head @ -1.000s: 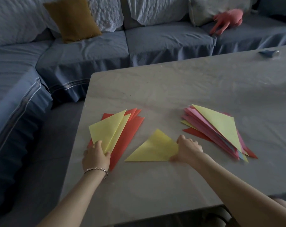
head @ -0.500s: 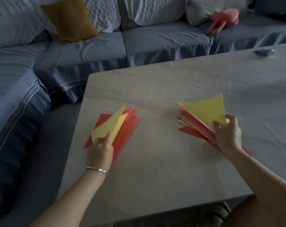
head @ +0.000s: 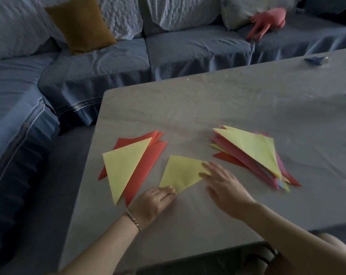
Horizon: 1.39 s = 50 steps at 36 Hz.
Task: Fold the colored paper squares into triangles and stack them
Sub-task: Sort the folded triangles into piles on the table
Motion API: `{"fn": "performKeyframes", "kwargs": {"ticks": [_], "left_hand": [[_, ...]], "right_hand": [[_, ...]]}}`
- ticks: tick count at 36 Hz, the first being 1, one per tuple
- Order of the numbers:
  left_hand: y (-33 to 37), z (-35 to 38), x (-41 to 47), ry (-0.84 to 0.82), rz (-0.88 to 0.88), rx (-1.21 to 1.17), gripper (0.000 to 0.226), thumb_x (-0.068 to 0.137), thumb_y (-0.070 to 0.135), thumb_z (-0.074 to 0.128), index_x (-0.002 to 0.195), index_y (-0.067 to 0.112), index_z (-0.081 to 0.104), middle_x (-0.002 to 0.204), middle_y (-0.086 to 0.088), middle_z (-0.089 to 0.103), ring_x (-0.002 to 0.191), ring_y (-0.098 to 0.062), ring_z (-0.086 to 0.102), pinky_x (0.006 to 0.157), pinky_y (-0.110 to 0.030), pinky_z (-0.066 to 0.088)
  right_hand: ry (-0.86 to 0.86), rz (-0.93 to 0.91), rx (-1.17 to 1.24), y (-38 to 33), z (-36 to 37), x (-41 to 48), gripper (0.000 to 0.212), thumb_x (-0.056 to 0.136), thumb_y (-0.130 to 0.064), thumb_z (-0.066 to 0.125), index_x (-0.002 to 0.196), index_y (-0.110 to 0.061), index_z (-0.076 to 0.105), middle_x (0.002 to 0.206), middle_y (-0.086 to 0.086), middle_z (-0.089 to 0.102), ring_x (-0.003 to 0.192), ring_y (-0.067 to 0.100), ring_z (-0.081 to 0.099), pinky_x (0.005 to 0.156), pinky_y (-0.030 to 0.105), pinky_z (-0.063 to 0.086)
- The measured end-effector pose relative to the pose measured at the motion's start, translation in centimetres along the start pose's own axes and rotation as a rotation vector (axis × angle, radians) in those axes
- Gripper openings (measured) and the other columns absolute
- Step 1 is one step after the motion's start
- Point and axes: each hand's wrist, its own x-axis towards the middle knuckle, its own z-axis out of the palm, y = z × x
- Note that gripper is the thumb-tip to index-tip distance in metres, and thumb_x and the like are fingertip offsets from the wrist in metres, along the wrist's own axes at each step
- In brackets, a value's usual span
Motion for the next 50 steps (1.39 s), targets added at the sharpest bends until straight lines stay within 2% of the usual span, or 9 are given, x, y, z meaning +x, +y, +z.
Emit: {"fn": "performKeyframes", "kwargs": {"ticks": [2, 5, 10, 18, 23, 37, 42, 46, 50], "left_hand": [[-0.5, -0.2, -0.1, -0.046, -0.055, -0.037, 0.039, 0.071, 0.004, 0.039, 0.082, 0.013, 0.075, 0.085, -0.002, 0.073, 0.077, -0.012, 0.070, 0.068, -0.023, 0.054], [-0.9, -0.6, -0.2, -0.082, -0.100, -0.096, 0.041, 0.071, 0.001, 0.037, 0.087, 0.013, 0.073, 0.086, -0.002, 0.073, 0.083, -0.014, 0.070, 0.070, -0.029, 0.056], [-1.0, -1.2, -0.6, -0.145, -0.210, -0.112, 0.050, 0.071, 0.001, 0.030, 0.098, 0.011, 0.071, 0.102, -0.001, 0.071, 0.100, -0.017, 0.066, 0.093, -0.031, 0.040], [3.2, 1.3, -0.7, -0.327, -0.414, -0.124, 0.054, 0.082, 0.036, 0.036, 0.127, 0.009, 0.043, 0.131, -0.004, 0.055, 0.125, -0.016, 0.042, 0.102, -0.025, 0.030], [2.6, 0.1, -2.0, -0.519, -0.488, -0.041, 0.059, 0.095, 0.049, 0.007, 0.133, 0.014, 0.037, 0.137, 0.001, 0.049, 0.124, -0.015, 0.048, 0.102, -0.026, 0.026], [1.9, -1.9, -5.0, -0.743, -0.665, 0.023, 0.078, 0.092, 0.062, 0.011, 0.131, 0.003, 0.043, 0.140, -0.007, 0.040, 0.123, -0.023, 0.048, 0.106, -0.028, 0.007], [1.7, -3.5, -4.4, -0.701, -0.613, -0.016, 0.112, 0.043, 0.079, -0.038, 0.133, 0.014, -0.023, 0.138, 0.002, -0.035, 0.134, -0.024, -0.028, 0.106, -0.027, -0.018], [-0.2, -4.7, -3.5, -0.392, -0.657, -0.060, 0.089, 0.086, 0.066, 0.000, 0.113, 0.009, 0.063, 0.139, -0.009, 0.044, 0.132, -0.027, 0.038, 0.103, -0.037, 0.036], [-2.6, -4.3, -3.5, -0.108, -0.927, -0.029, 0.038, 0.085, 0.021, 0.059, 0.120, 0.006, 0.058, 0.136, -0.020, 0.046, 0.127, -0.036, 0.044, 0.098, -0.046, 0.041]], "right_hand": [[-0.112, -0.105, -0.073, -0.8, 1.4, 0.0, 0.052, 0.089, -0.036, 0.031, 0.135, -0.016, 0.047, 0.151, 0.001, 0.025, 0.139, 0.018, 0.004, 0.111, 0.036, 0.005], [-0.165, -0.132, -0.172, -2.2, 2.5, 0.7, 0.054, 0.085, -0.042, 0.029, 0.121, -0.015, 0.061, 0.137, 0.004, 0.050, 0.131, 0.020, 0.038, 0.102, 0.043, 0.038], [-0.233, -0.134, -0.208, -3.9, 3.7, 1.0, 0.080, 0.092, -0.053, -0.007, 0.136, -0.008, 0.043, 0.146, 0.007, 0.033, 0.136, 0.017, 0.029, 0.110, 0.039, 0.021], [-0.193, -0.081, -0.272, -3.8, 4.2, 0.2, 0.076, 0.093, -0.059, 0.009, 0.126, -0.009, 0.056, 0.132, 0.006, 0.054, 0.123, 0.015, 0.049, 0.098, 0.036, 0.043], [-0.200, -0.064, -0.382, -1.8, 3.4, -1.1, 0.078, 0.094, -0.058, 0.011, 0.127, -0.003, 0.054, 0.134, 0.011, 0.051, 0.124, 0.019, 0.049, 0.102, 0.031, 0.025], [-0.260, 0.078, -0.469, 2.2, 0.2, -4.8, 0.073, 0.094, -0.058, 0.016, 0.128, -0.002, 0.049, 0.133, 0.012, 0.051, 0.122, 0.020, 0.049, 0.108, 0.028, 0.007], [-0.208, 0.134, -0.486, 1.9, 0.9, -5.1, 0.080, 0.095, -0.057, 0.011, 0.121, 0.004, 0.055, 0.130, 0.019, 0.052, 0.122, 0.030, 0.048, 0.108, 0.030, 0.006], [-0.092, 0.224, -0.407, 0.7, 1.1, -4.4, 0.084, 0.095, -0.056, 0.008, 0.108, 0.006, 0.064, 0.121, 0.024, 0.059, 0.119, 0.039, 0.051, 0.111, 0.039, 0.015], [0.052, 0.244, -0.214, -0.4, 0.2, -1.8, 0.045, 0.092, -0.044, 0.040, 0.099, -0.010, 0.069, 0.110, 0.011, 0.064, 0.109, 0.032, 0.058, 0.096, 0.042, 0.043]]}}
